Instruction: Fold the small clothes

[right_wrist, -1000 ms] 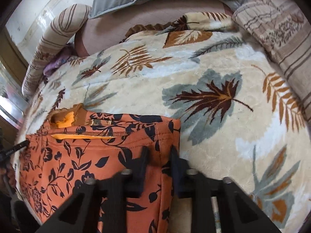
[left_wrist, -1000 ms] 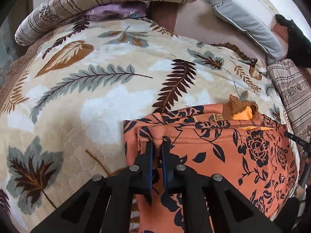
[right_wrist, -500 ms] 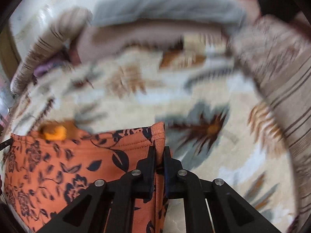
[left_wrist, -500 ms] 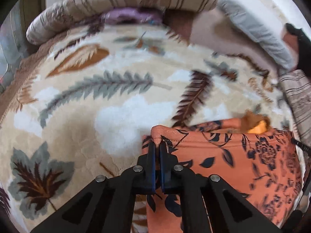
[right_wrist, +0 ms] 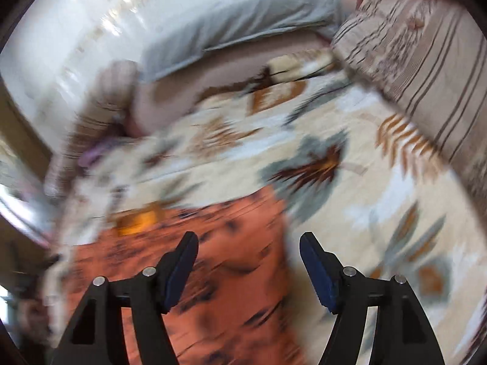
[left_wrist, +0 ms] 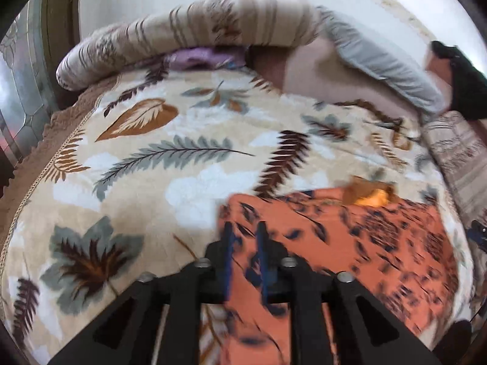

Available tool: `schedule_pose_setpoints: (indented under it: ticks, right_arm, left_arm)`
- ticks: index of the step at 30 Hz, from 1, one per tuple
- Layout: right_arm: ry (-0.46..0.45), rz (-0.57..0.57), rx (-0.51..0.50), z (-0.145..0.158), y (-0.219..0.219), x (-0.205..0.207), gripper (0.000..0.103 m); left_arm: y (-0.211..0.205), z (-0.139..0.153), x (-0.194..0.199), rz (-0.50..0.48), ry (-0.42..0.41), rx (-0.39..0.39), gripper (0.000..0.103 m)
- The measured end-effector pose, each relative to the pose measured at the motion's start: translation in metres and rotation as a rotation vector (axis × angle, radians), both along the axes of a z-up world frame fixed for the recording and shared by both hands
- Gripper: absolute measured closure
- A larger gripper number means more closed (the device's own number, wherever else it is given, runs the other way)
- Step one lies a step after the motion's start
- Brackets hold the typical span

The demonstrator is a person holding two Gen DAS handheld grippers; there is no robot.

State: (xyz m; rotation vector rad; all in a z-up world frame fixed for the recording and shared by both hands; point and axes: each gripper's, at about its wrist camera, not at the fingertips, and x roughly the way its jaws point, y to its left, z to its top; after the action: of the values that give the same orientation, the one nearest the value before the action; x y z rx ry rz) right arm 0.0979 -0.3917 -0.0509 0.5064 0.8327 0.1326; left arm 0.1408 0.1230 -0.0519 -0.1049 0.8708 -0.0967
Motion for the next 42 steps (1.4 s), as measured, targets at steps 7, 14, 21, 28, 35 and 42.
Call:
schedule_pose_setpoints:
  ticks: [7, 14, 21, 28, 35, 42]
  right_arm:
    - [0.087, 0.123, 0.334, -0.046, 0.029, -0.047, 0.030]
    - [0.130, -0.092, 0.327, -0.067, -0.008, -0.069, 0.031]
    - [0.182, -0.078, 0.285, -0.080, 0.003, -0.084, 0.029]
    - [0.121, -0.047, 0.278, -0.054, 0.004, -0.085, 0.029]
    - [0.095, 0.001, 0.279, -0.034, 0.011, -0.041, 0.029]
    - [0.201, -0.096, 0.310, -0.073, -0.013, 0.001, 0.029]
  left_arm:
    - [-0.040, -0.015, -0.064, -0.085, 0.014, -0.015, 0.044]
    - [-0.037, -0.052, -0.068, -0.034, 0.119, 0.024, 0.045]
    - [-0.040, -0.055, -0.081, -0.041, 0.111, 0.074, 0.036]
    - [-0.036, -0.036, -0.091, -0.040, 0.050, 0.048, 0.036]
    - [-0.041, -0.056, -0.090, -0.044, 0.100, 0.043, 0.036]
    - [-0.042, -0.052, -0.088, -0.045, 0.078, 0.054, 0.036]
